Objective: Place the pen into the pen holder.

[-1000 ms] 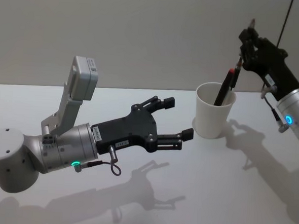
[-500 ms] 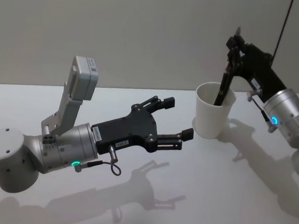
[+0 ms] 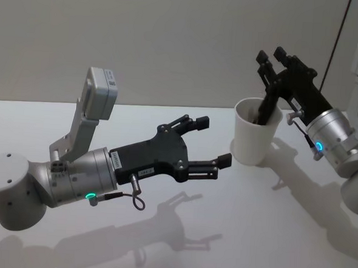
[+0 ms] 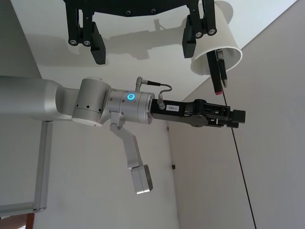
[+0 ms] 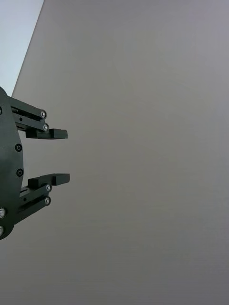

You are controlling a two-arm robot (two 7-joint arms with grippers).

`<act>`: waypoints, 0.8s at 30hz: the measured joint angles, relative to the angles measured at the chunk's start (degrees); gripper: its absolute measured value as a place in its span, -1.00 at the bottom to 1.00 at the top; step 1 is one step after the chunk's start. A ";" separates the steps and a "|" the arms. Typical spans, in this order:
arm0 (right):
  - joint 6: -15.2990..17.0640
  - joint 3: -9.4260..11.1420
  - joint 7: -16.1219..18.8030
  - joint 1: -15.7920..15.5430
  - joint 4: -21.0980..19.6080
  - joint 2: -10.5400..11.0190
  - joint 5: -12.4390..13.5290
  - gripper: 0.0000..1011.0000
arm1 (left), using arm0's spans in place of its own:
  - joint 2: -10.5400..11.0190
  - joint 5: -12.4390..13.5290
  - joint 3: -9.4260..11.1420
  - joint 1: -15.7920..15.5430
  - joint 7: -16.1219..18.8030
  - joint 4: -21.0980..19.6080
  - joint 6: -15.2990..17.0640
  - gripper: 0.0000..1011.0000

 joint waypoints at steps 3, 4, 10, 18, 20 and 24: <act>-0.08 -0.06 0.04 0.11 0.29 -0.07 -0.17 -0.05 | 0.00 0.00 0.00 0.00 0.00 0.00 0.00 0.98; -0.12 -0.11 0.06 0.17 0.45 -0.13 -0.23 0.07 | 0.00 0.00 0.00 0.00 0.00 0.00 0.00 0.98; -0.21 -0.19 0.10 0.34 0.85 -0.23 -0.51 0.38 | 0.00 0.00 0.00 0.00 0.00 0.00 0.00 0.98; -0.24 -0.19 0.13 0.21 0.56 -0.23 -0.34 0.86 | 0.00 0.00 0.00 0.00 0.00 0.00 0.00 0.98; -0.24 -0.12 -0.06 -0.16 -0.07 -0.11 0.09 0.98 | 0.00 0.00 0.00 0.00 0.00 0.00 0.00 0.98; -0.22 0.12 -0.82 -0.93 -1.49 0.29 0.80 0.98 | 0.00 0.00 0.00 0.00 0.00 0.00 0.00 0.98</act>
